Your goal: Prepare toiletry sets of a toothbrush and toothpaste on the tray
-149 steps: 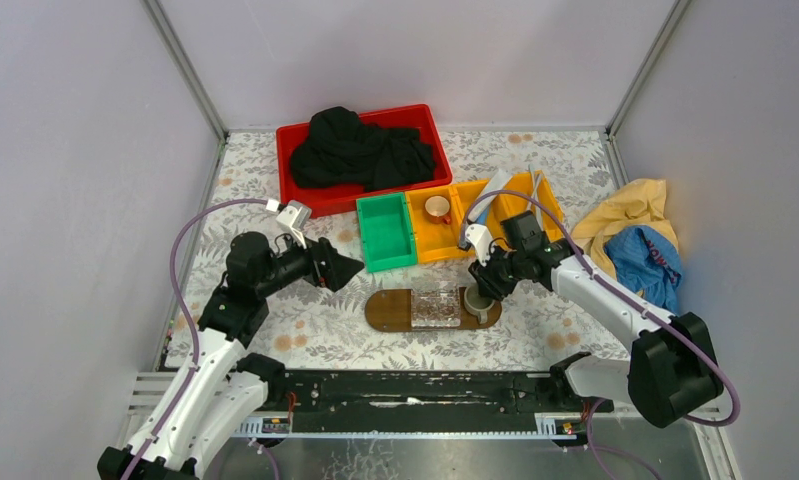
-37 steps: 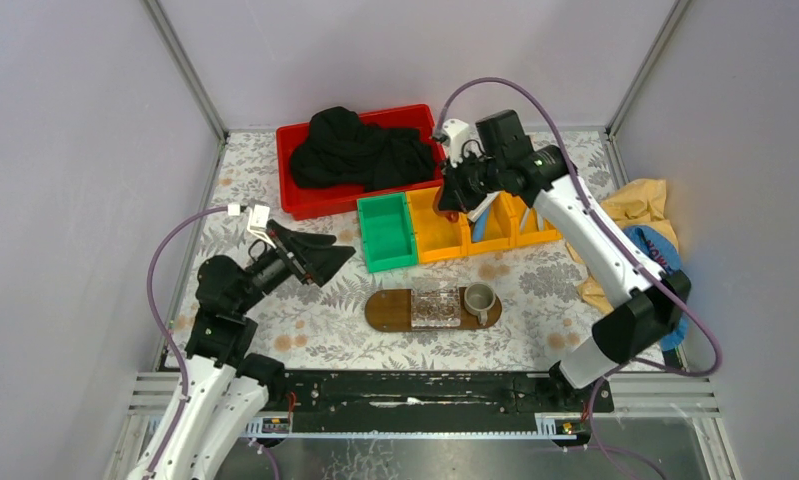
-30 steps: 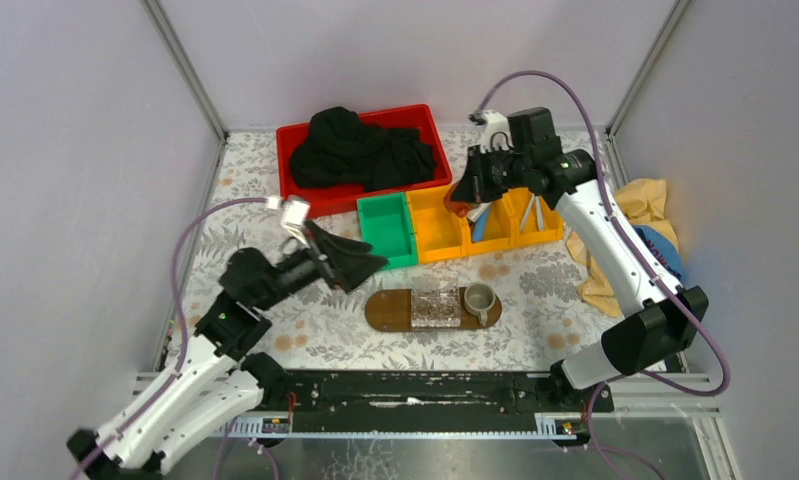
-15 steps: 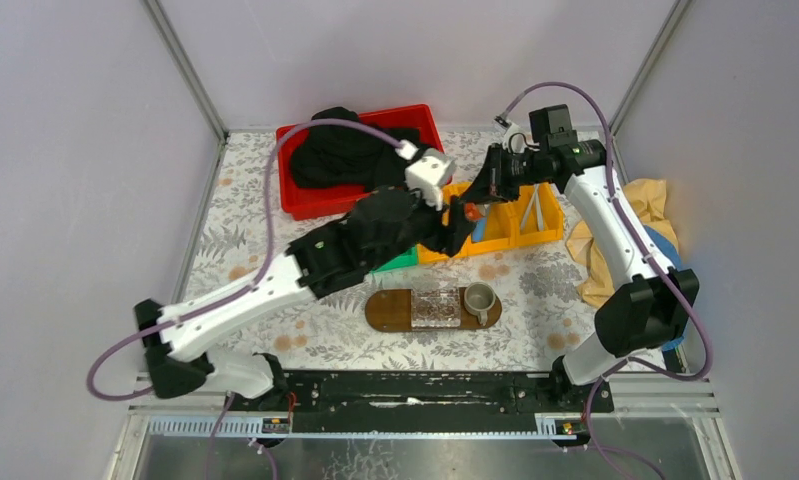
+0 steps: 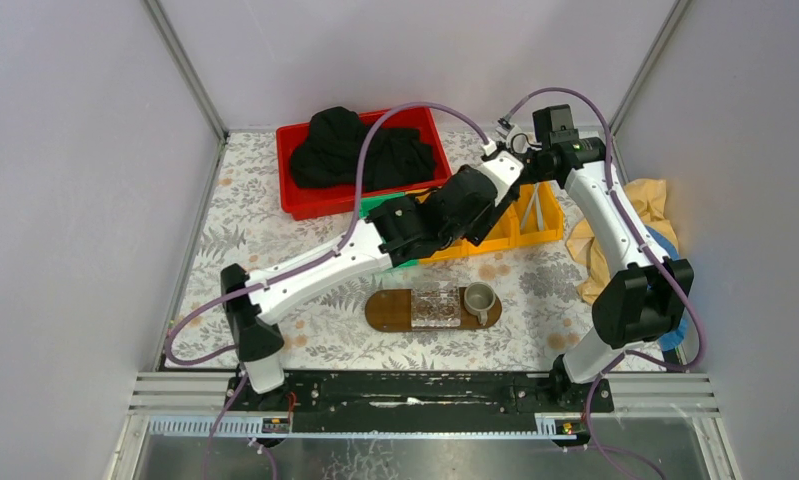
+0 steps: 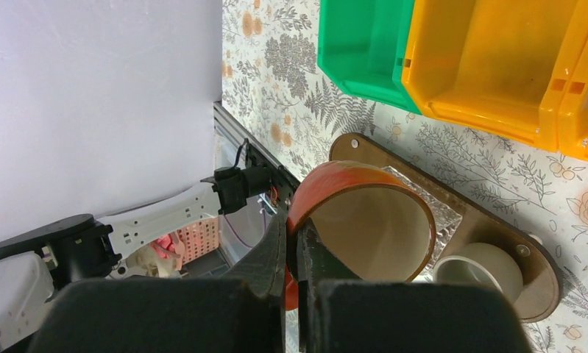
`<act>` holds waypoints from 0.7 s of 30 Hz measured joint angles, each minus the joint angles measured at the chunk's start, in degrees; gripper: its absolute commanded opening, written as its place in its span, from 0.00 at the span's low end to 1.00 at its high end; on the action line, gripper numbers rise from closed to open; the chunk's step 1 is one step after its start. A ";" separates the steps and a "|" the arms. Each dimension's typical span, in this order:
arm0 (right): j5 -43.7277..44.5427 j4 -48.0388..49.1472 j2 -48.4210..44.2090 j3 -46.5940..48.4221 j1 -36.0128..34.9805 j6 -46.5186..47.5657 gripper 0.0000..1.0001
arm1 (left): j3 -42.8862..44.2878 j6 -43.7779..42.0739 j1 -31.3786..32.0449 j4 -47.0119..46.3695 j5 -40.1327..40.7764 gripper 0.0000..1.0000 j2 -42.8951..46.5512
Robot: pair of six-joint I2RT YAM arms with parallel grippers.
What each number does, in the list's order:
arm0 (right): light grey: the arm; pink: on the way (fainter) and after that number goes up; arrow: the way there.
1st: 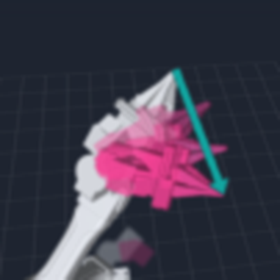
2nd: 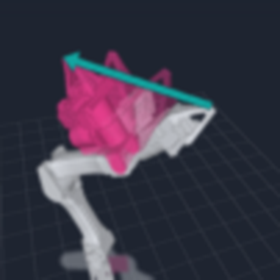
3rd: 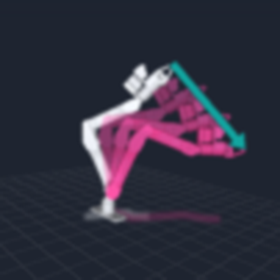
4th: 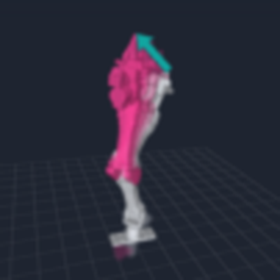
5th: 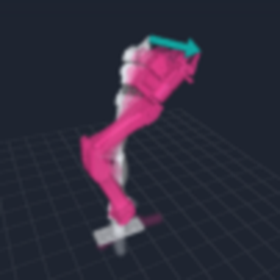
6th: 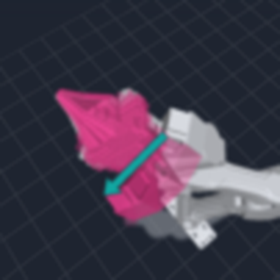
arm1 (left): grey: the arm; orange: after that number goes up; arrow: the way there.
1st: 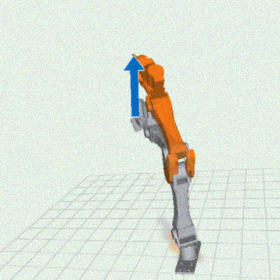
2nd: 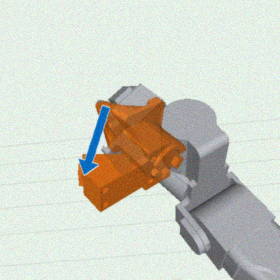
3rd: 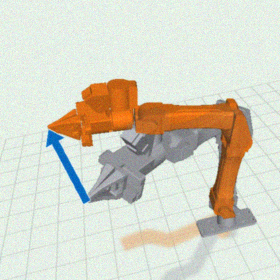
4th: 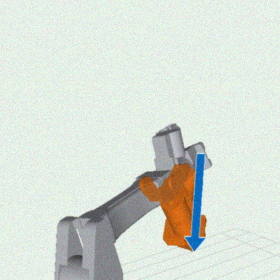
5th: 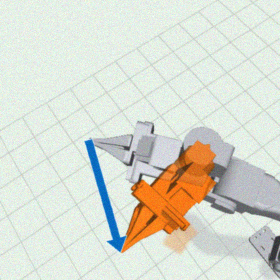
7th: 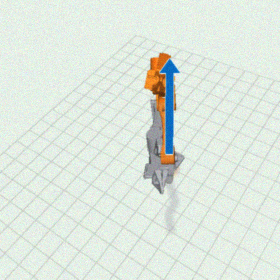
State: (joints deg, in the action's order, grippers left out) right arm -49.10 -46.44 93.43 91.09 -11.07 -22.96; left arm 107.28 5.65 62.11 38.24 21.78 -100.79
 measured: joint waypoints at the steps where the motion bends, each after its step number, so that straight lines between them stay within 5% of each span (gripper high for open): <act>1: -0.11 -0.02 0.00 0.00 0.00 -0.09 0.00 | 1.03 -0.52 0.00 0.81 0.66 0.57 -1.03; 15: -1.55 0.42 0.00 -0.11 0.00 -1.16 0.00 | 5.40 -5.16 0.00 5.97 7.17 0.41 -7.26; 21: -1.57 1.33 0.00 -0.42 0.00 -1.99 0.00 | 5.53 -6.40 0.13 6.03 9.25 0.17 -7.69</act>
State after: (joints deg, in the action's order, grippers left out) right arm -50.68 -45.10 93.43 90.67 -11.07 -24.95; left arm 112.81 -0.75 62.24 44.27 31.03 -108.49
